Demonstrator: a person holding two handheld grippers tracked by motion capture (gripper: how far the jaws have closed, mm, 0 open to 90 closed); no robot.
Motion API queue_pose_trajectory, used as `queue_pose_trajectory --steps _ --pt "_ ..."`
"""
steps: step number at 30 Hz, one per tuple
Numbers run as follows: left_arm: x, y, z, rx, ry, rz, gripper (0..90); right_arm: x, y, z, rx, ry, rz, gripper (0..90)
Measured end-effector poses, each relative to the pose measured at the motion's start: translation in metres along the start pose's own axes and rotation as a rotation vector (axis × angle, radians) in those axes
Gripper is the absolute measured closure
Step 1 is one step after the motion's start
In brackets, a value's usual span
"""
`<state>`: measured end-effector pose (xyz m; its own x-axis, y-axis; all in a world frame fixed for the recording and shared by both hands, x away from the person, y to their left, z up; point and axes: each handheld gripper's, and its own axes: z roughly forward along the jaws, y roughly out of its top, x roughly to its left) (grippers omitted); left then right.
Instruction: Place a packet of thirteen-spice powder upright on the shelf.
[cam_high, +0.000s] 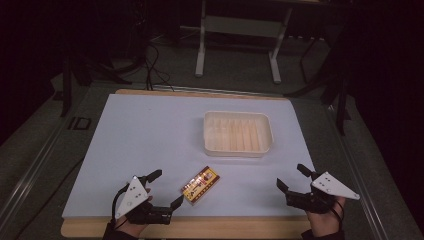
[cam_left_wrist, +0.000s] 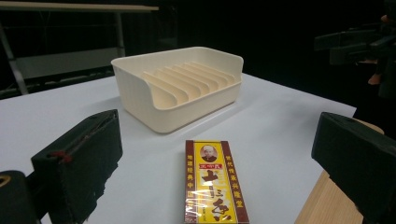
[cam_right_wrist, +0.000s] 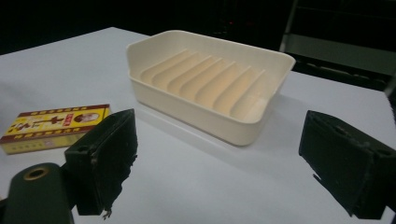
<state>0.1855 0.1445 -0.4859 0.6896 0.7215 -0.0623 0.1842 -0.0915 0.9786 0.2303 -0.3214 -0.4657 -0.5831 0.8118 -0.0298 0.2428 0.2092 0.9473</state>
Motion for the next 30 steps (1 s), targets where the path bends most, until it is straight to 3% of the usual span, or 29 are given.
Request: queue_pose_trajectory --steps 4,10,16,18,24,28,30 --pt "0.0 0.0 0.0 0.001 0.0 0.004 2.9 0.002 0.002 -0.003 -0.02 0.013 0.003 11.3" --pt "-0.003 0.0 0.002 0.007 -0.018 0.013 2.9 0.005 0.009 -0.013 -0.101 0.025 -0.036 11.4" --pt "-0.009 0.006 0.002 0.021 -0.038 0.031 3.0 0.008 0.011 -0.016 -0.119 0.031 -0.045 11.4" --pt "-0.013 0.011 0.004 0.012 -0.023 0.043 2.9 0.009 0.013 -0.017 -0.125 0.032 -0.035 11.4" --pt "-0.013 0.026 0.008 -0.006 -0.026 0.002 2.7 0.011 0.013 -0.016 -0.127 0.033 -0.034 11.4" --pt "-0.013 0.032 0.015 0.049 -0.044 -0.032 2.2 0.011 0.013 -0.016 -0.131 0.032 -0.04 11.4" --pt "-0.014 0.034 0.019 0.084 -0.029 -0.025 2.2 0.011 0.013 -0.016 -0.136 0.04 -0.041 11.4"
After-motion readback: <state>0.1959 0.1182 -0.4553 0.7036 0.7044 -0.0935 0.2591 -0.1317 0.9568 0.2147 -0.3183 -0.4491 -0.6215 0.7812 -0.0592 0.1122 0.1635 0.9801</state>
